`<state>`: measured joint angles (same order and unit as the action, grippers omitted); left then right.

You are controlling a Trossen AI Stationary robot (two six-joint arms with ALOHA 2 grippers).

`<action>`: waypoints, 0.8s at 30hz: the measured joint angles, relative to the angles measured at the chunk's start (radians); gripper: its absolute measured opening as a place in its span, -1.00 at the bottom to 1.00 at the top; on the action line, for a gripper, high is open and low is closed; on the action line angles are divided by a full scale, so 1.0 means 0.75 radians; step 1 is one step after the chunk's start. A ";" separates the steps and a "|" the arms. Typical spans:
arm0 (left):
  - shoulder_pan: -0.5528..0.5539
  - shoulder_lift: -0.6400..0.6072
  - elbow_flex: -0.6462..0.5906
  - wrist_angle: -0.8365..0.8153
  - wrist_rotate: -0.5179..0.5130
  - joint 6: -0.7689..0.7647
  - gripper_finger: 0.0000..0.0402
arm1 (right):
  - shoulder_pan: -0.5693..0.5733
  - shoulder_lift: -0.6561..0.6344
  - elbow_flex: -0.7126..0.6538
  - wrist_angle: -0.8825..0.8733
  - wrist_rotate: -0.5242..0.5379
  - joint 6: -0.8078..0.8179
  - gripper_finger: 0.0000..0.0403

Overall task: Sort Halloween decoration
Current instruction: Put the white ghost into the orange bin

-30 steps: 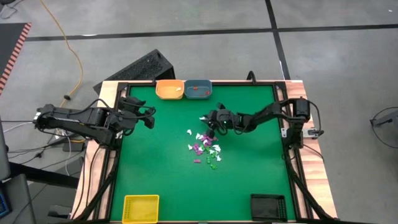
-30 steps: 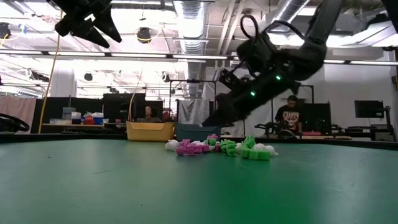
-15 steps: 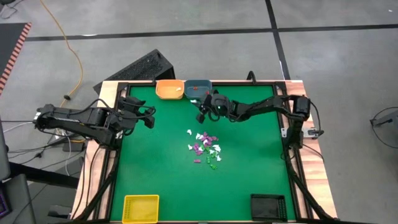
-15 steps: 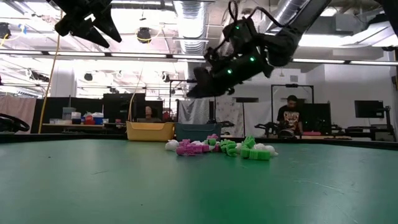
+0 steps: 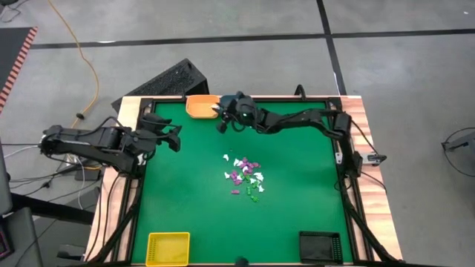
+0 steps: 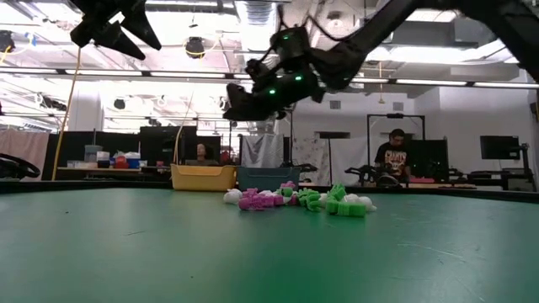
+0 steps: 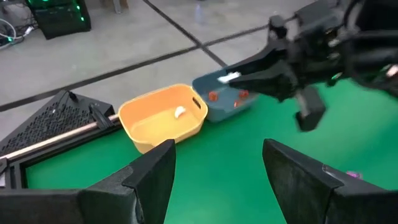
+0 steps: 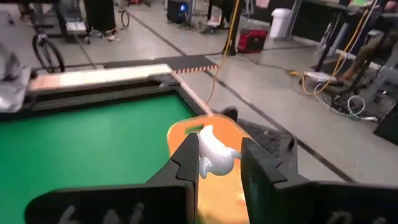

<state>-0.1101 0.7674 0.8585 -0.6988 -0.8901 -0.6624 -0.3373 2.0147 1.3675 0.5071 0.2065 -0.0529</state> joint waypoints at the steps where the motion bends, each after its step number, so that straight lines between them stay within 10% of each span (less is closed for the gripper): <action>1: 0.000 -0.009 0.000 -0.003 -0.002 0.005 0.15 | -0.006 0.017 0.033 -0.025 0.000 0.000 -0.60; 24: -0.001 -0.099 0.000 -0.012 -0.015 0.050 0.15 | -0.084 0.357 0.529 -0.424 0.002 0.222 -0.59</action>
<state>-0.1108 0.6931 0.8585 -0.7078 -0.9014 -0.6247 -0.4004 2.2826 1.7641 0.1892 0.2078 0.1135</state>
